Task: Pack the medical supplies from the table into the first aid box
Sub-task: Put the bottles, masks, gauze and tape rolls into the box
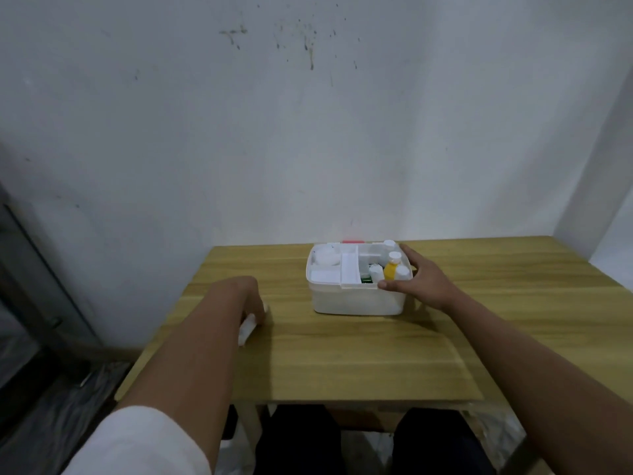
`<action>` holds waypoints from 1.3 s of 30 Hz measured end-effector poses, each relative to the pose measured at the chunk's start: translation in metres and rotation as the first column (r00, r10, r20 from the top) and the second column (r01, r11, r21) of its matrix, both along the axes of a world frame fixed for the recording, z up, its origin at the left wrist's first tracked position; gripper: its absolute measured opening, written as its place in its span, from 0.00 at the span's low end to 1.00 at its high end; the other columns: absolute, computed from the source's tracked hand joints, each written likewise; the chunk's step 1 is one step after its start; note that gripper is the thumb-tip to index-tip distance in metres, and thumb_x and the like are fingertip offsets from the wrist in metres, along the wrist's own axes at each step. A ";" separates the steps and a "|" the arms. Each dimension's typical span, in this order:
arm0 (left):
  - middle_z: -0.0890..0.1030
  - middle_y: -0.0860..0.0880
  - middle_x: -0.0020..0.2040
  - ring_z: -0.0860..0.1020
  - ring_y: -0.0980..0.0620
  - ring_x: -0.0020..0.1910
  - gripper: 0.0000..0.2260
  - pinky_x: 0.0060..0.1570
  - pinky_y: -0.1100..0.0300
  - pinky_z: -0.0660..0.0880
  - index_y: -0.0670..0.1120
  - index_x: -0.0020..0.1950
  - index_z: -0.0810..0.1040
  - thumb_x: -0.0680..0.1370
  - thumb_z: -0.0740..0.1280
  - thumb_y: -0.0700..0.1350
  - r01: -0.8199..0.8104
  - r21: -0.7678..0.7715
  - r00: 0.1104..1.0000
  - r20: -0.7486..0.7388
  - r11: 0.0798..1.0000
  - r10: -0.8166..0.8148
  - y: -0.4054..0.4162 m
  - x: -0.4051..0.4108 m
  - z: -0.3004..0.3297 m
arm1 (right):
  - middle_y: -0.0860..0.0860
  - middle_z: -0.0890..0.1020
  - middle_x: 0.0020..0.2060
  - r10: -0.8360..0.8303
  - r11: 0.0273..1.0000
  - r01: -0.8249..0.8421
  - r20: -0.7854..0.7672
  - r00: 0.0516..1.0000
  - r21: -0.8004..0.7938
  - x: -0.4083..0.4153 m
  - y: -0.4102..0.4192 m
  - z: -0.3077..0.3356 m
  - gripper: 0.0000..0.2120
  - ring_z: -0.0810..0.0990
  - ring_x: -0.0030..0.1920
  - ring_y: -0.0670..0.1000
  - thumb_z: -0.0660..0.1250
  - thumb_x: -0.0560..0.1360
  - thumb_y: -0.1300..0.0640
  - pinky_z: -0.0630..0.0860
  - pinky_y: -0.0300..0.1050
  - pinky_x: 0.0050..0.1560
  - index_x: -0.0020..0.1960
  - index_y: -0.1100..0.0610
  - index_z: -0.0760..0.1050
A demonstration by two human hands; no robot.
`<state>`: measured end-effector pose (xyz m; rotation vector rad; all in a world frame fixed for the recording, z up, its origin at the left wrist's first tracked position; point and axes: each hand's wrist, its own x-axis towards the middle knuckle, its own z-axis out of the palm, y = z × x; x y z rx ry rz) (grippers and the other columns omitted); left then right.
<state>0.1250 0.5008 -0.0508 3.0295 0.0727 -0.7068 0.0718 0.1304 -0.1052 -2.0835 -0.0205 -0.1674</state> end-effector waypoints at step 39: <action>0.84 0.46 0.39 0.84 0.45 0.39 0.03 0.36 0.59 0.73 0.44 0.39 0.77 0.70 0.68 0.43 0.076 -0.423 0.854 0.495 0.903 0.160 -0.099 0.031 0.048 | 0.43 0.77 0.72 -0.007 1.000 0.007 0.012 1.000 -0.016 0.001 -0.006 -0.005 0.59 0.79 0.67 0.49 0.83 0.55 0.28 0.80 0.57 0.65 0.80 0.38 0.63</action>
